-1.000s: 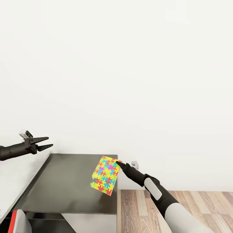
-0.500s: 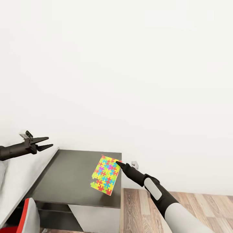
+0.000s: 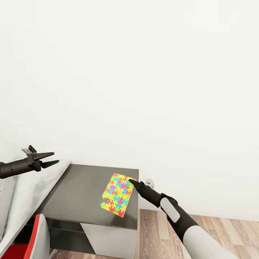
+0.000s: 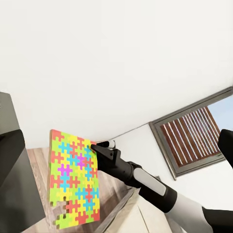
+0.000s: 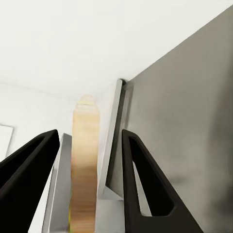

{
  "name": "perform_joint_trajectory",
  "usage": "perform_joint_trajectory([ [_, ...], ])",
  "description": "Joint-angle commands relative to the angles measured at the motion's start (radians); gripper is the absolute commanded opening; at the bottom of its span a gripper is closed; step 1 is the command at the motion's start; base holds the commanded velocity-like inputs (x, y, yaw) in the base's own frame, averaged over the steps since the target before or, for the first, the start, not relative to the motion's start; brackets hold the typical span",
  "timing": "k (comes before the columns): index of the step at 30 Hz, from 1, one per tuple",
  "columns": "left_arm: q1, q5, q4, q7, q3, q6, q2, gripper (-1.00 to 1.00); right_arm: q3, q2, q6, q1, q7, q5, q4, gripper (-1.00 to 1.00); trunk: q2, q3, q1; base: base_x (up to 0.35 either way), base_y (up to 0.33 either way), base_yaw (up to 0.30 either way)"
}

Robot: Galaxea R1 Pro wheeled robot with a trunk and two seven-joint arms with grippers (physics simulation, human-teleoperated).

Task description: Put all the toys in the child's room - the three board games (two on the bed and one on the table), the two jigsaw puzzles on the table, and the tennis ball on the table - inside the toy box on the table in the child's room.

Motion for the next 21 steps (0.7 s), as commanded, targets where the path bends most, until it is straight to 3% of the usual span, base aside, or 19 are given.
perform_joint_trajectory([
  [1, -0.001, 0.0, 0.0, -0.004, -0.001, 0.01, 0.001, 1.0, 0.001, 0.0, 0.006, -0.001, 0.0, -0.01, 0.0, -1.0, -0.002, -0.002, 0.001, 0.0, 0.0, 0.0],
  [8, -0.001, 0.0, 0.0, -0.004, -0.001, 0.01, 0.001, 1.0, 0.002, 0.0, 0.002, -0.001, 0.0, -0.01, 0.0, -1.0, -0.002, -0.002, 0.001, 0.0, 0.0, 0.05],
  [21, -0.001, 0.0, 0.0, -0.005, -0.001, 0.009, 0.001, 1.0, 0.002, -0.001, 0.0, -0.001, 0.0, -0.01, 0.0, -1.0, -0.002, 0.003, 0.001, 0.0, 0.0, 0.26],
])
